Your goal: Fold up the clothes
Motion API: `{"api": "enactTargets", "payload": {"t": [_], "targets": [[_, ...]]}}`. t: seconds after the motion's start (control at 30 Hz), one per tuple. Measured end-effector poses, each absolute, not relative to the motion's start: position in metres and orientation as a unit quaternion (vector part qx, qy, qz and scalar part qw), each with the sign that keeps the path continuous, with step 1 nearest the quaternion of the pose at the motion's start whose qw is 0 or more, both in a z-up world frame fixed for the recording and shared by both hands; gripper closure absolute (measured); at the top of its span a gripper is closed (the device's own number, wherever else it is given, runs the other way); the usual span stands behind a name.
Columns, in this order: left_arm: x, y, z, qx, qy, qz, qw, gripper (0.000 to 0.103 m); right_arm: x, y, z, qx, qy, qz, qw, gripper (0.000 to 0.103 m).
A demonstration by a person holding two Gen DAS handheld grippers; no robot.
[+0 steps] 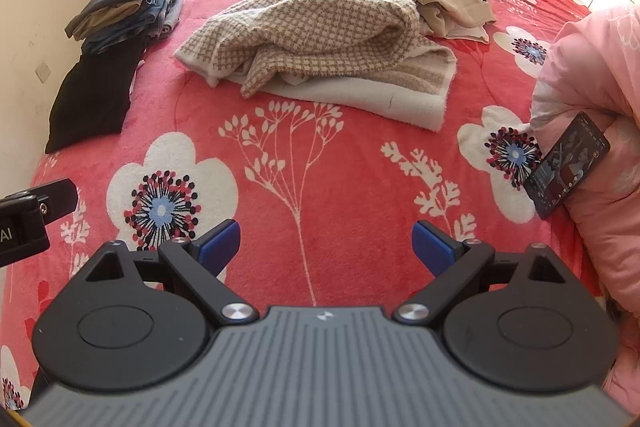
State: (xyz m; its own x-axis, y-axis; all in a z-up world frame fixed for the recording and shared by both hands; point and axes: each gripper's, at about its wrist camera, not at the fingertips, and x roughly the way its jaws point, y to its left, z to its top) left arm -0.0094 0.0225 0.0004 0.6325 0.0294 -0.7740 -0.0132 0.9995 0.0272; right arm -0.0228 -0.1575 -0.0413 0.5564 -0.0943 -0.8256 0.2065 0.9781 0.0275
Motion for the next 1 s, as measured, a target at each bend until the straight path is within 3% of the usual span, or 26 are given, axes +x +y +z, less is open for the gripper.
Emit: {"api": "enactTargets", "payload": {"t": [0.7, 1.0], "targets": [[0.036, 0.014, -0.019, 0.03, 0.397, -0.014, 0.917, 0.0, -0.006, -0.179, -0.047, 0.072, 0.435, -0.075, 0.894, 0.01], [0.119, 0.005, -0.068, 0.083, 0.358, -0.027, 0.929, 0.001, 0.054, -0.178, -0.063, -0.061, 0.357, -0.012, 0.932, 0.01]]}}
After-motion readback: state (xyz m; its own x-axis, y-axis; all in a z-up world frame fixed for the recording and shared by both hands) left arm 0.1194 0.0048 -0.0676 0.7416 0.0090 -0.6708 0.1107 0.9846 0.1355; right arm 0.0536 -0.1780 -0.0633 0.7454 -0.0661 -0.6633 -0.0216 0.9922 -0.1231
